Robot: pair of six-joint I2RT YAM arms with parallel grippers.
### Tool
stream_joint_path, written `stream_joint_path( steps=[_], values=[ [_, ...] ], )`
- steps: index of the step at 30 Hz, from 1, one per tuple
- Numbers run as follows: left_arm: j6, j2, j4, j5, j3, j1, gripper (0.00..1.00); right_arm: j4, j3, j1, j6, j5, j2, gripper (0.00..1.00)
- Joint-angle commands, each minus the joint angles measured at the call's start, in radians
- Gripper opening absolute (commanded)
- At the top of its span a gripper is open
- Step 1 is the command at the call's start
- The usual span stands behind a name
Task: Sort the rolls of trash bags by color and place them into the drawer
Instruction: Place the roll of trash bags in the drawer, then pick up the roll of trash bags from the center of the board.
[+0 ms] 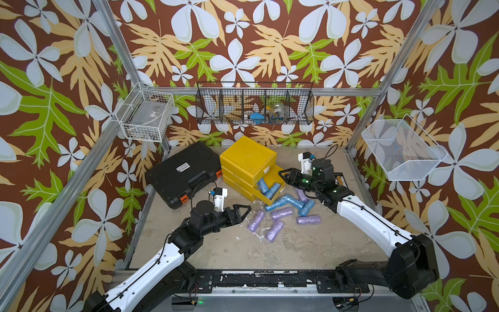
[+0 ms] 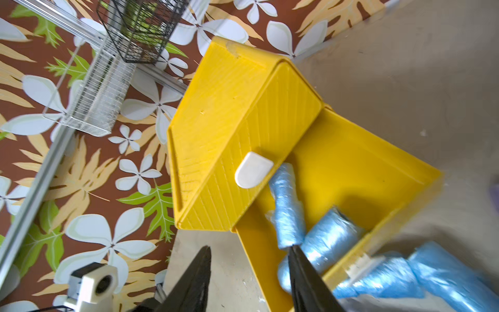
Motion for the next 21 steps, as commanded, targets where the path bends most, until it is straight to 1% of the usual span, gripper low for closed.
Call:
stream_joint_path(
  steps=[1,3,5,10,14,17,21],
  values=[
    [0.022,0.005,0.002,-0.006,0.008,0.001,0.92,-0.067,-0.065,-0.012,-0.085,0.021,-0.037,0.48],
    [0.025,0.008,-0.002,-0.008,0.005,0.001,0.92,-0.075,-0.131,-0.013,-0.092,0.027,-0.077,0.48],
    [0.026,0.009,-0.002,-0.010,0.000,0.001,0.92,-0.069,-0.200,-0.012,-0.073,0.014,-0.123,0.48],
    [0.028,0.014,0.005,-0.013,-0.008,0.001,0.92,-0.038,-0.404,0.005,0.015,-0.004,-0.283,0.50],
    [0.025,0.022,0.019,-0.014,-0.016,0.002,0.92,-0.011,-0.528,0.060,0.102,0.011,-0.389,0.53],
    [0.021,0.025,0.032,-0.014,-0.023,0.001,0.92,0.033,-0.596,0.123,0.164,0.032,-0.412,0.55],
    [0.020,0.023,0.033,-0.011,-0.029,0.001,0.91,0.087,-0.633,0.215,0.212,0.061,-0.378,0.56]
  ],
)
